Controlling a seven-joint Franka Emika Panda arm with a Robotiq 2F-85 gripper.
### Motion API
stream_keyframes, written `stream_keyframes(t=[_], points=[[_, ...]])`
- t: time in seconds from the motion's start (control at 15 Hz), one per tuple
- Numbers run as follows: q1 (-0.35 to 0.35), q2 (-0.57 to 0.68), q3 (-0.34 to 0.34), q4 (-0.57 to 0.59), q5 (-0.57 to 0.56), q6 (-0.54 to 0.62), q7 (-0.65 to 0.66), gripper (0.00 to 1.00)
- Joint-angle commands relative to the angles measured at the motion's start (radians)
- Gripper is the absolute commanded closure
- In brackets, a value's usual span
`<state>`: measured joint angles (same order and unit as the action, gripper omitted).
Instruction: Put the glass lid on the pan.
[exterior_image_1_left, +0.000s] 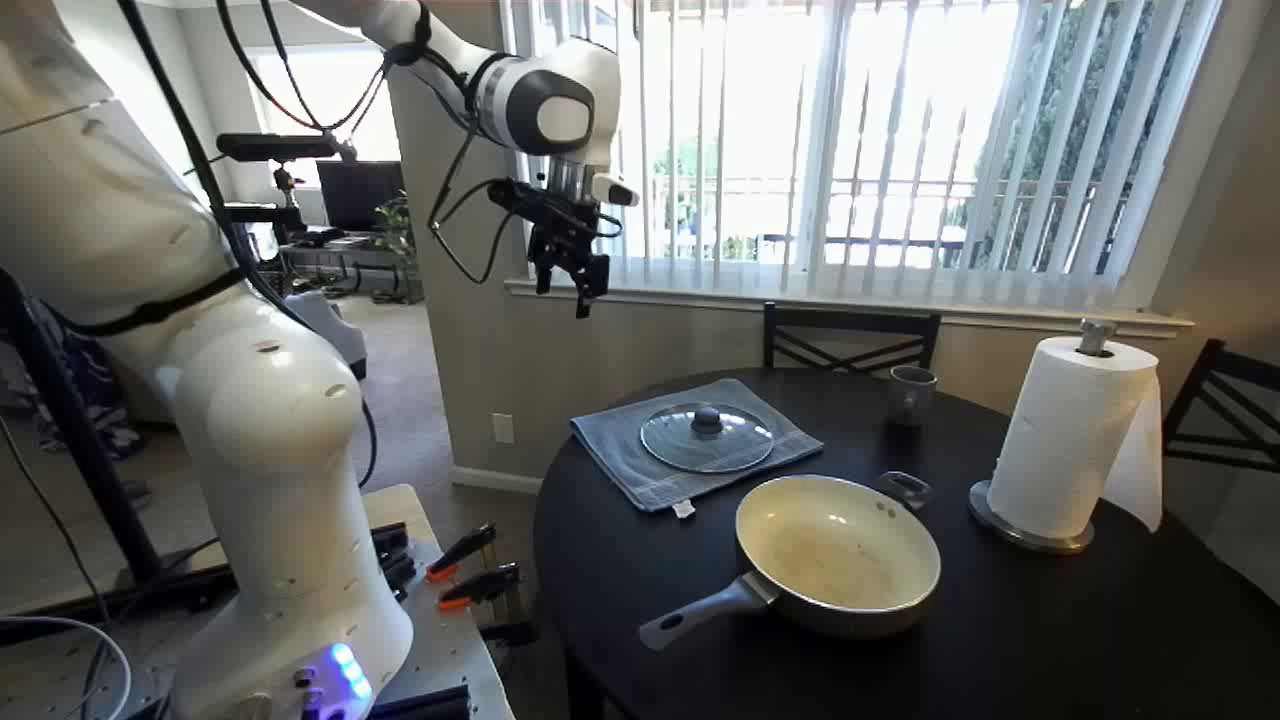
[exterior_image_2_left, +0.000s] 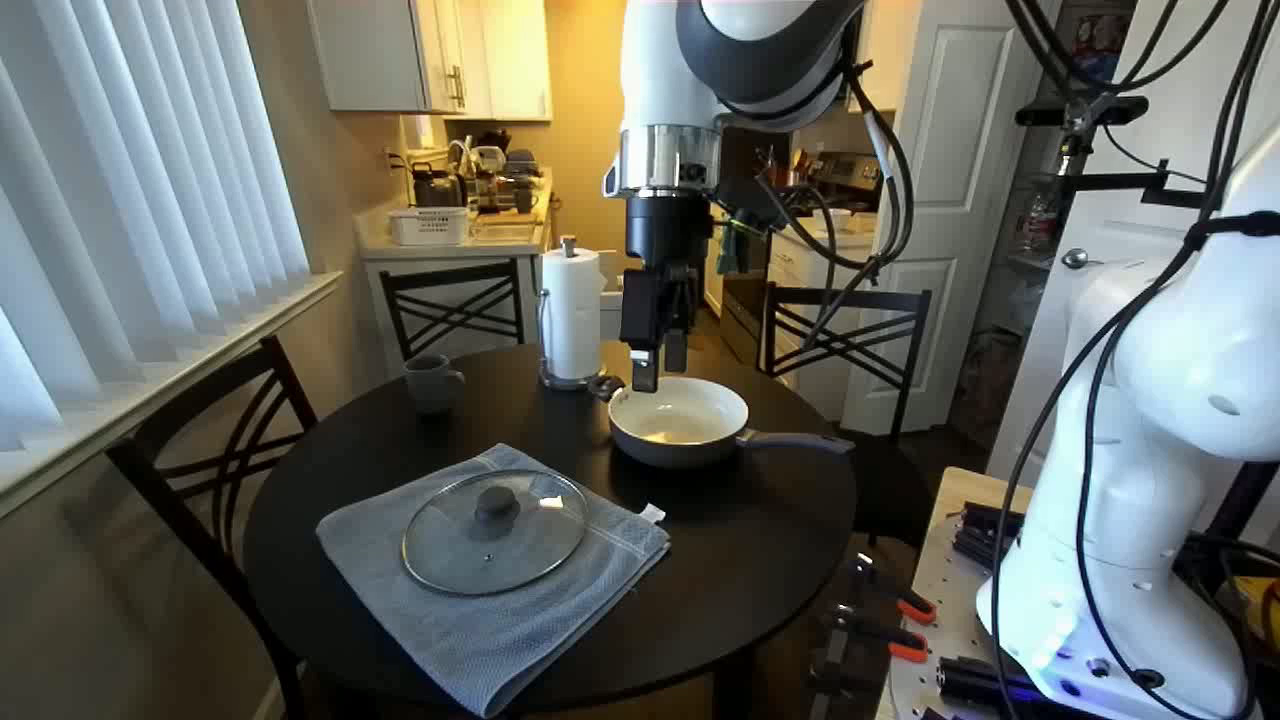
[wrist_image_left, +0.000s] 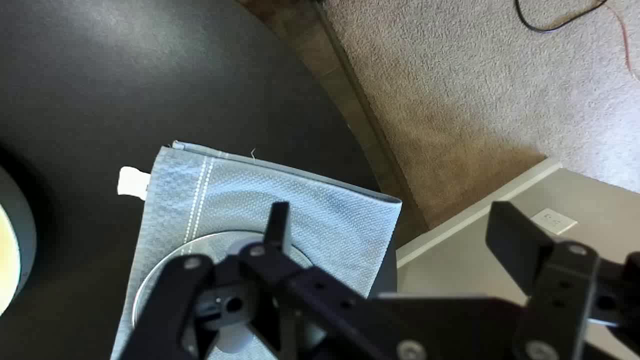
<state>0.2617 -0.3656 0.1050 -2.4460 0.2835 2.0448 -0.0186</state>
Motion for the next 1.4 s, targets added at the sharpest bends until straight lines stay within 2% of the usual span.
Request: stream_keyframes(t=[0.0, 0.8, 0.93, 1.13, 1.2, 1.33], points=[[-0.019, 0.0, 0.018, 0.002, 0.007, -0.003, -0.005, 0.0], [-0.019, 0.0, 0.018, 0.002, 0.007, -0.003, -0.005, 0.0], [-0.012, 0.037, 0.043, 0.014, -0.012, 0.088, -0.009, 0.0], [-0.002, 0.147, 0.12, 0.047, -0.066, 0.349, 0.042, 0.0], [-0.006, 0.179, 0.148, 0.049, -0.108, 0.434, 0.066, 0.0], [-0.031, 0.255, 0.21, 0.028, -0.289, 0.602, 0.164, 0.0]])
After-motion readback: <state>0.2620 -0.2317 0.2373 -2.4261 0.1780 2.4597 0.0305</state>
